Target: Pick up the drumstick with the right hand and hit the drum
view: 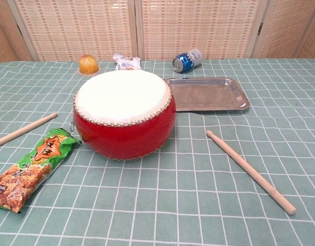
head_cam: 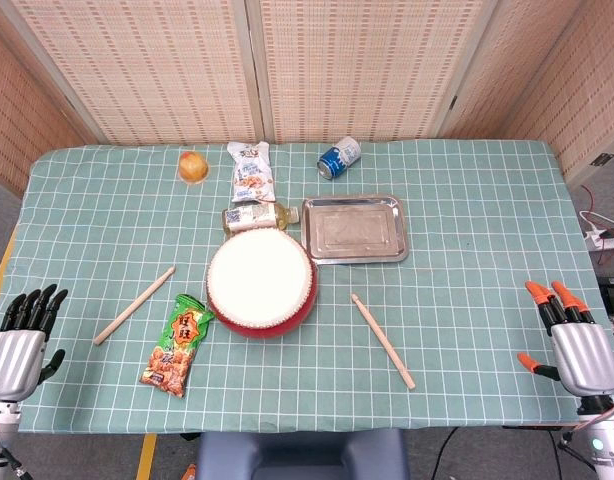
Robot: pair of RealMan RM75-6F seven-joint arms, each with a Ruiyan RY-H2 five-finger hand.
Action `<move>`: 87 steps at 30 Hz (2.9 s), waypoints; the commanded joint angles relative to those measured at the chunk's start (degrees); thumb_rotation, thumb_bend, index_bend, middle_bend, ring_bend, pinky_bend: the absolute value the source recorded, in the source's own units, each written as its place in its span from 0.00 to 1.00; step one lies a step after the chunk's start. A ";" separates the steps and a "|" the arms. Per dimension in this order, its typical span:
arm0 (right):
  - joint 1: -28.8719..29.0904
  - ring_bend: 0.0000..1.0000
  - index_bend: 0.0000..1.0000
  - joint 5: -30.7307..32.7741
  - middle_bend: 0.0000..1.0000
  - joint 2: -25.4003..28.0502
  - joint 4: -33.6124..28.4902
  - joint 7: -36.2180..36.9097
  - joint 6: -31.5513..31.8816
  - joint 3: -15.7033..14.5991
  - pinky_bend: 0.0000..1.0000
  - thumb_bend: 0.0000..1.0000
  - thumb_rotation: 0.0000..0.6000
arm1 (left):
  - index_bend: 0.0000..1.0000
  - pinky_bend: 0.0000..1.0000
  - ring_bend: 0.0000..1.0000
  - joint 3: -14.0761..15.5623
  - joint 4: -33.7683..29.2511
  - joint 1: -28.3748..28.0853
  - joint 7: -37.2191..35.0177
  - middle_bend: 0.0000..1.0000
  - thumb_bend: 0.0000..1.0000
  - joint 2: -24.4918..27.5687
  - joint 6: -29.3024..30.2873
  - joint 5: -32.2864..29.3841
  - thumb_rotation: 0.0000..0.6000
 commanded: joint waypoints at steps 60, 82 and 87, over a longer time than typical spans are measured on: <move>19.24 0.00 0.02 -7.13 0.04 -23.58 16.94 -0.48 -23.59 -4.23 0.08 0.01 1.00 | 0.00 0.02 0.00 1.63 5.59 2.07 -6.88 0.00 0.24 -2.18 1.71 1.06 1.00; 20.92 0.00 0.05 3.00 0.04 -20.98 21.42 -0.76 -24.22 1.62 0.08 0.10 1.00 | 0.00 0.02 0.00 1.83 6.13 2.01 -6.88 0.00 0.24 -2.52 1.13 1.02 1.00; 22.82 0.00 0.17 -0.17 0.04 -18.45 14.40 6.71 -25.77 0.51 0.08 0.15 1.00 | 0.00 0.02 0.00 1.85 5.92 2.05 -6.75 0.00 0.24 -2.50 1.33 1.23 1.00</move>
